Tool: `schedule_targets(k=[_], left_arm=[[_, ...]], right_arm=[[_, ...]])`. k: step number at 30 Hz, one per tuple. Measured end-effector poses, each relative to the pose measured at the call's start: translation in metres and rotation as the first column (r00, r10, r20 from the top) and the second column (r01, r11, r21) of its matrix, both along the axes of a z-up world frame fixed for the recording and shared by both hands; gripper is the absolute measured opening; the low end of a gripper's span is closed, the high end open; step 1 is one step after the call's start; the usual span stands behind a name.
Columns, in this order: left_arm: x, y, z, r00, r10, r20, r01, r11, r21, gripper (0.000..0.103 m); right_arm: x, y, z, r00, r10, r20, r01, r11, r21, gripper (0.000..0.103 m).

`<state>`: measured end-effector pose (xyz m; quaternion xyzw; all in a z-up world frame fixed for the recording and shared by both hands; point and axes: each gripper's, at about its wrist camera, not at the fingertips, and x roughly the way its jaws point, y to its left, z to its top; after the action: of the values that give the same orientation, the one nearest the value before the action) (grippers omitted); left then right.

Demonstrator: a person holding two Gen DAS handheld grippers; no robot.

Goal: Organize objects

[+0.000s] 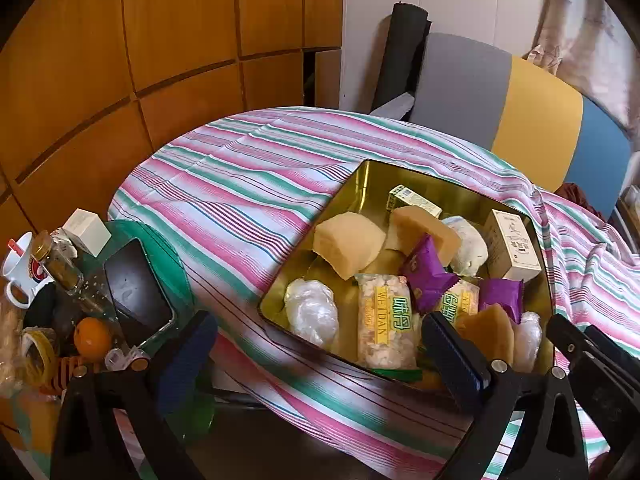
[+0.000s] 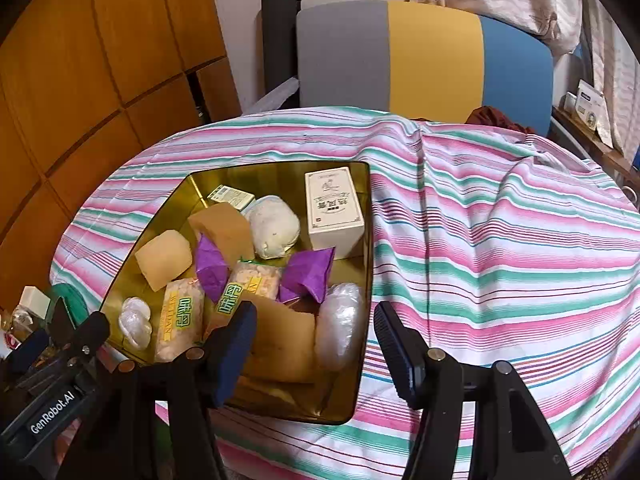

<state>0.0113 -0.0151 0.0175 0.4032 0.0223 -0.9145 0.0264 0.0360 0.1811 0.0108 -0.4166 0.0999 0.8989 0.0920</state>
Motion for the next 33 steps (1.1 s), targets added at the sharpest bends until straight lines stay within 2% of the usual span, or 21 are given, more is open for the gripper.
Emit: schedule_targets(k=[6,17,23,33], left_arm=[[-0.001,-0.001,-0.001,1.000,0.011,0.011,-0.010,1.000,-0.021,0.103],[0.001,0.006,-0.002,1.000,-0.012,0.027,0.014,0.998,-0.063,0.103],[0.000,0.007,-0.005,0.999,-0.011,0.046,0.014,0.996,-0.085,0.103],[-0.001,0.007,-0.006,0.997,-0.023,0.067,0.027,0.998,-0.054,0.103]], right_arm=[[0.000,-0.003,-0.006,1.000,0.011,0.014,-0.011,1.000,-0.024,0.062],[0.003,-0.018,-0.002,1.000,0.022,0.009,-0.023,0.997,0.074,0.062],[0.004,-0.016,0.001,1.000,0.011,-0.002,-0.011,0.996,0.088,0.062],[0.005,-0.014,0.001,1.000,-0.002,-0.013,0.004,0.996,0.087,0.062]])
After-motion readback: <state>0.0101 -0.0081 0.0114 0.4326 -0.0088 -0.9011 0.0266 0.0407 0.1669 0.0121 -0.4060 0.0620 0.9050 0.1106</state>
